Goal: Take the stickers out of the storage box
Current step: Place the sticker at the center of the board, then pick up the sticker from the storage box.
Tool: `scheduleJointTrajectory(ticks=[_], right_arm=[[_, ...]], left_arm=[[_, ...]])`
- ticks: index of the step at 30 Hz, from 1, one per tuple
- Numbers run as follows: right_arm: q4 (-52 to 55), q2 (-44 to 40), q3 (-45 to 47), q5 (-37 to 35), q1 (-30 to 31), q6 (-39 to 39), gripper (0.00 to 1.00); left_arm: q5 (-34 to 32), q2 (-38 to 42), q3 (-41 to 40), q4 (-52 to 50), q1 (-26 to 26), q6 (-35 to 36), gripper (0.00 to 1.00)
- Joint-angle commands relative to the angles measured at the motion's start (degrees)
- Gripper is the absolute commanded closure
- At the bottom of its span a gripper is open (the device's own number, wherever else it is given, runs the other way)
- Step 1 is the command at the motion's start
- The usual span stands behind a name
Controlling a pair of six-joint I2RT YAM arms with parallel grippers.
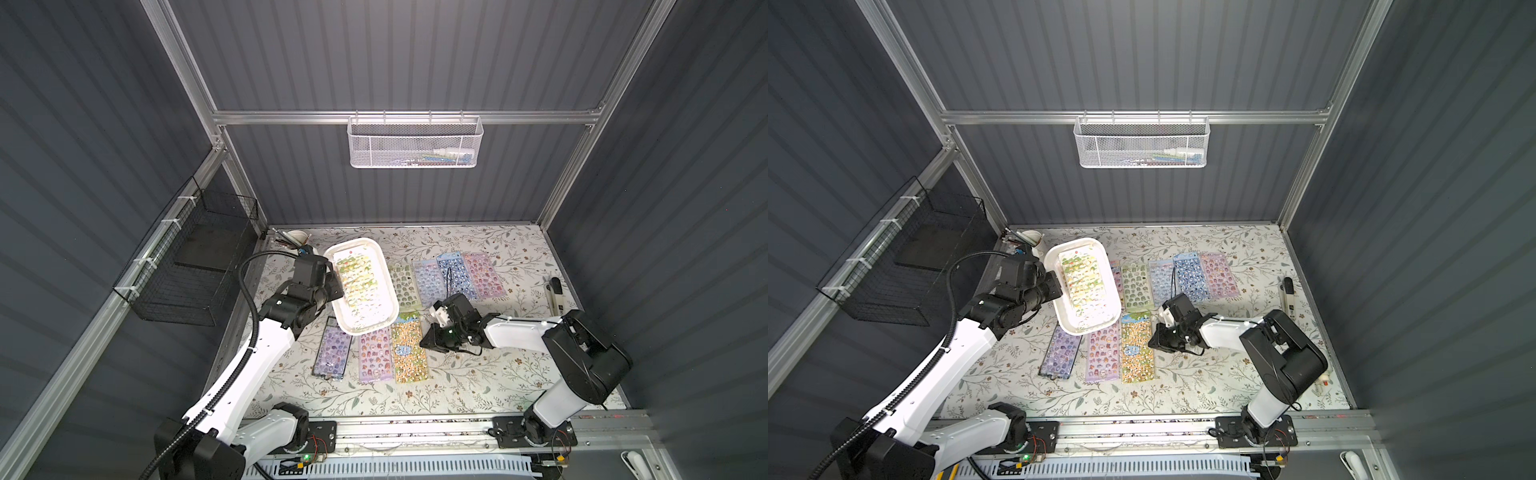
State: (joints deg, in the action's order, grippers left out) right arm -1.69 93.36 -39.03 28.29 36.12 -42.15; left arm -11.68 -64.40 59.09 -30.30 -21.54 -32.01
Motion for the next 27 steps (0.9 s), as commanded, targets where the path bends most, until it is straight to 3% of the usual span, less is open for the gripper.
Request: scheduleJointTrajectory(ticks=[1, 11, 22, 27], right_arm=[[0.69, -0.37, -0.82, -0.06, 0.26, 0.67, 0.75], [8.02, -9.24, -2.29, -2.70, -1.76, 3.72, 0.67], [23.55, -27.30, -5.10, -6.18, -9.67, 10.05, 0.66], [30.03, -32.14, -8.74, -7.83, -11.20, 11.93, 0.66]], left_arm=[[1.61, -0.57, 0.25, 2.31, 0.36, -1.39, 1.00], [4.64, -5.01, 1.33, 3.99, -0.13, -2.63, 1.00], [0.20, -11.91, 3.13, 7.28, -8.07, -5.30, 1.00], [1.12, -15.18, 4.15, 9.46, -9.05, -6.81, 1.00]])
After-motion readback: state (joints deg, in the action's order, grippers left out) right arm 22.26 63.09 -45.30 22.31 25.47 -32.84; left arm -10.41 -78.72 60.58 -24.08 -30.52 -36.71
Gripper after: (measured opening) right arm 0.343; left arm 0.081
